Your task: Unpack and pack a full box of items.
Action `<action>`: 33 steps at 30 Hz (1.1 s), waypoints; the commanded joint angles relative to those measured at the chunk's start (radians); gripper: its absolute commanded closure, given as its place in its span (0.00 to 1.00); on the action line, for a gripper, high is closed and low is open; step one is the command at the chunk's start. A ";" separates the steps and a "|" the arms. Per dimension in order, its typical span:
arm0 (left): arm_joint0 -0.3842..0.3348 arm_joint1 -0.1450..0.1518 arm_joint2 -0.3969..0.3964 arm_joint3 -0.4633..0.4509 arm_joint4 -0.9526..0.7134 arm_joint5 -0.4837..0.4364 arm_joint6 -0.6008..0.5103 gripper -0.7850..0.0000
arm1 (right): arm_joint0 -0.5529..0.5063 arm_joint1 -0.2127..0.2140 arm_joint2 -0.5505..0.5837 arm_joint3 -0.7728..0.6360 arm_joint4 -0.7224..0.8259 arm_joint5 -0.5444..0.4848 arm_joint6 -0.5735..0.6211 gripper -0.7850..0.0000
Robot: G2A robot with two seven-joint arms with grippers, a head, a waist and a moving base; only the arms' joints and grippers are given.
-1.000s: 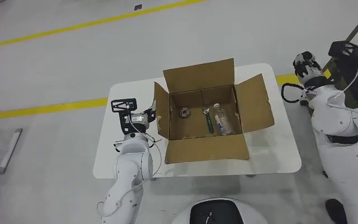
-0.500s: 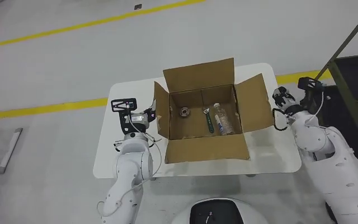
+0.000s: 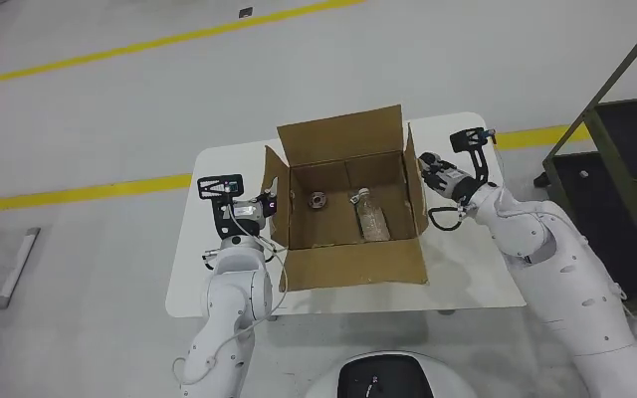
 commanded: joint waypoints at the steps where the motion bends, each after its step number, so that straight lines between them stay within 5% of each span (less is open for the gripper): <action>1: 0.000 0.000 0.000 0.000 0.000 0.000 0.000 0.00 | 0.006 0.000 -0.015 -0.004 -0.003 -0.017 0.027 1.00; 10: 0.018 -0.001 -0.028 -0.002 0.003 0.007 0.042 0.00 | 0.056 -0.011 -0.114 0.045 -0.032 -0.043 0.126 1.00; 11: 0.018 -0.002 -0.036 -0.002 0.005 0.017 0.044 0.06 | 0.062 -0.013 -0.124 0.050 -0.032 -0.038 0.130 1.00; 12: 0.017 -0.002 -0.041 -0.004 0.005 0.023 0.047 0.44 | 0.067 -0.015 -0.134 0.056 -0.024 -0.042 0.137 1.00; 13: 0.018 -0.003 -0.045 -0.004 0.009 0.023 0.052 0.56 | 0.074 -0.015 -0.141 0.064 -0.033 -0.040 0.146 1.00; 14: 0.017 -0.002 -0.054 0.002 0.024 0.031 0.059 0.84 | 0.080 -0.016 -0.150 0.070 -0.041 -0.038 0.154 1.00; 15: 0.018 -0.003 -0.059 0.011 0.038 0.041 0.062 1.00 | 0.085 -0.018 -0.155 0.074 -0.042 -0.039 0.153 1.00; 23: -0.024 -0.011 -0.020 0.136 0.149 0.036 0.008 1.00 | 0.099 -0.025 -0.134 0.066 -0.003 0.043 0.054 1.00; 33: -0.052 -0.023 0.049 0.154 0.075 -0.145 0.033 1.00 | 0.179 -0.047 -0.054 0.120 0.083 0.415 -0.140 1.00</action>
